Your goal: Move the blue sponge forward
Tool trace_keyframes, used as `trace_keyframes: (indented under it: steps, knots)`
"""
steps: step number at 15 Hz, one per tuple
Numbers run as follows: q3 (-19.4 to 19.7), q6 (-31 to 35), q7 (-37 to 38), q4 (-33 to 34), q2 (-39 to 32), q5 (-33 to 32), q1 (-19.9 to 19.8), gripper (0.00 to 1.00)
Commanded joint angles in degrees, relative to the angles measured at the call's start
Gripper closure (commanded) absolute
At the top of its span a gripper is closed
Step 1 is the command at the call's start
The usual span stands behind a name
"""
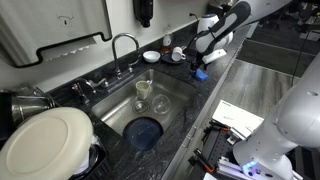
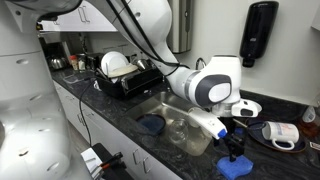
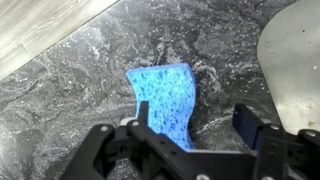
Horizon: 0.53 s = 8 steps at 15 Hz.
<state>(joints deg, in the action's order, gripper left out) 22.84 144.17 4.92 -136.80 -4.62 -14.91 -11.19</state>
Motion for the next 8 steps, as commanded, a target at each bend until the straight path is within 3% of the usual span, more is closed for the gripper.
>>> trace_keyframes:
  steps: [1, 8]
  knots:
    - [-3.35, -2.12, -1.37, 0.86, 2.62, 3.39, -1.11, 0.00]
    - [-10.67, 0.85, -8.55, 0.62, 5.87, 18.41, 1.66, 0.00]
